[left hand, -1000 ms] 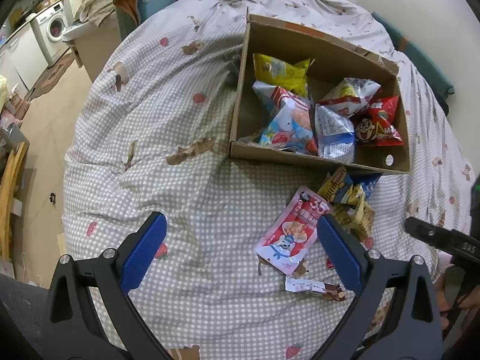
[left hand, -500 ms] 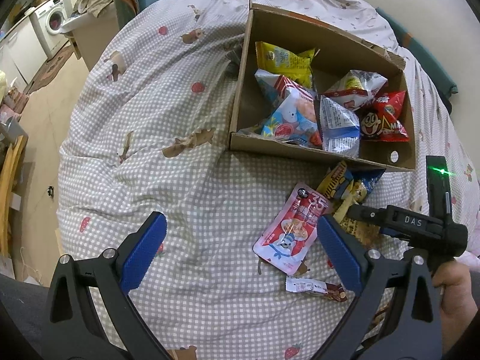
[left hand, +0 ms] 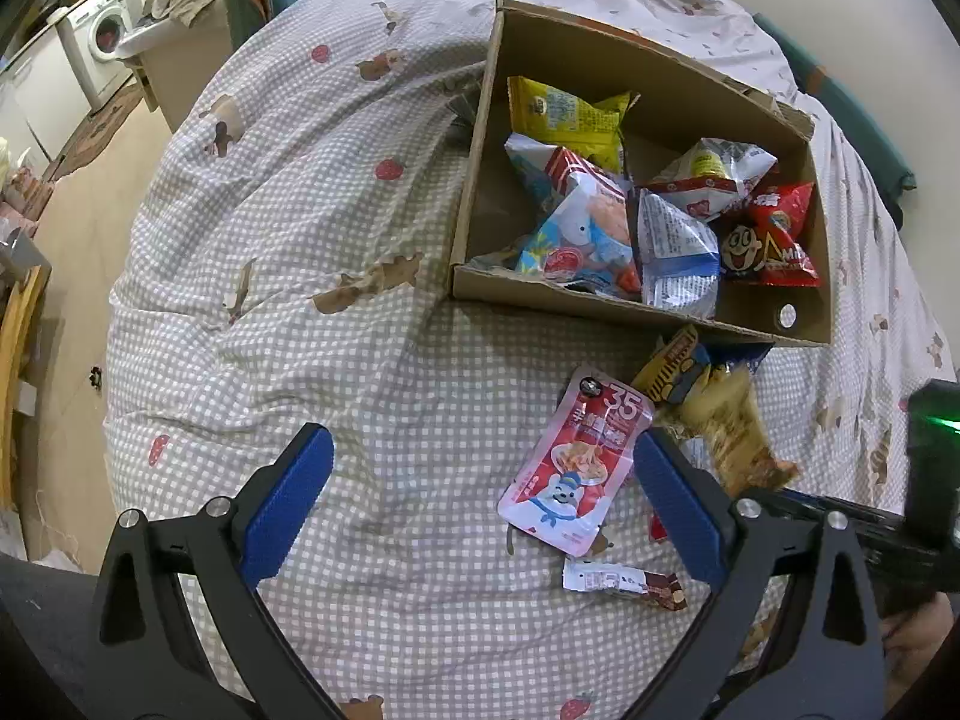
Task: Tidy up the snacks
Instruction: 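Grasp the brown peanut snack bag with the right tool while the left tool grasps the pink stick pack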
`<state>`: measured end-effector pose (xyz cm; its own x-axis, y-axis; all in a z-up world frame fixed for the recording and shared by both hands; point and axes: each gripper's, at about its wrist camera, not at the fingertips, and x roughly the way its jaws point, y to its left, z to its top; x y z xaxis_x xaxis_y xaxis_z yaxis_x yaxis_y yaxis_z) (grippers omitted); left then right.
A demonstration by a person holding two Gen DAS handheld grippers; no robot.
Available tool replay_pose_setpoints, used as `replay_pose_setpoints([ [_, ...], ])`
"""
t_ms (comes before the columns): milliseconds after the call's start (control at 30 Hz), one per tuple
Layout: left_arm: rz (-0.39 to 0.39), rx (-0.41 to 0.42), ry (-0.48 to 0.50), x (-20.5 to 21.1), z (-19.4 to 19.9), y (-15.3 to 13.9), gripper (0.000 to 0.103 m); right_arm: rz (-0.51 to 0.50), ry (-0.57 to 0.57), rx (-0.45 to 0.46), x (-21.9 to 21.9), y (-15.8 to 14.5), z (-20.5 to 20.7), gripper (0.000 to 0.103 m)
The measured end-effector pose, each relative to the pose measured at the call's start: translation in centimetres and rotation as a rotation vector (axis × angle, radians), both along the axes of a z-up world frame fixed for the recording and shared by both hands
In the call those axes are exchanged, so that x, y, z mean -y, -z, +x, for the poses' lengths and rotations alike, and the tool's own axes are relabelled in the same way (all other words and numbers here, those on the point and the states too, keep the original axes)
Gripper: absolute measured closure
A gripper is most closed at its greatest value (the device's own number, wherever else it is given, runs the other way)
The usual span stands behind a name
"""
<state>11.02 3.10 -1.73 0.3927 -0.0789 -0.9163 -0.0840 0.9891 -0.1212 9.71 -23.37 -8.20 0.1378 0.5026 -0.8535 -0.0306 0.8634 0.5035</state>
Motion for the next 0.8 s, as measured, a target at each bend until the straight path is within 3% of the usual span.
replay_pose_setpoints([
  [133, 0.017, -0.013, 0.002, 0.2, 0.2, 0.5, 0.004, 0.047, 0.001, 0.078, 0.3, -2.9, -2.2, 0.093],
  [233, 0.055, -0.079, 0.052, 1.3, 1.1, 2.4, 0.004, 0.067, 0.014, 0.153, 0.9, -4.8, -3.4, 0.096],
  [433, 0.083, -0.209, 0.256, 5.3, 2.2, 6.7, 0.004, 0.057, 0.046, 0.144, 2.9, -4.9, -4.2, 0.096],
  [600, 0.144, -0.194, 0.354, 7.8, 2.5, 8.5, 0.005, 0.082, 0.109, 0.137, 4.8, -4.6, -4.3, 0.097],
  [700, 0.131, -0.201, 0.393, 8.4, 3.1, 9.4, 0.018, 0.087, 0.109, 0.163, 5.0, -5.2, -4.6, 0.097],
  [767, 0.112, -0.211, 0.403, 8.4, 3.2, 9.6, 0.030, 0.095, 0.111, 0.157, 5.1, -5.1, -4.7, 0.097],
  [800, 0.115, -0.208, 0.410, 8.4, 3.2, 9.3, 0.042, 0.096, 0.112, 0.156, 5.1, -5.1, -4.7, 0.097],
])
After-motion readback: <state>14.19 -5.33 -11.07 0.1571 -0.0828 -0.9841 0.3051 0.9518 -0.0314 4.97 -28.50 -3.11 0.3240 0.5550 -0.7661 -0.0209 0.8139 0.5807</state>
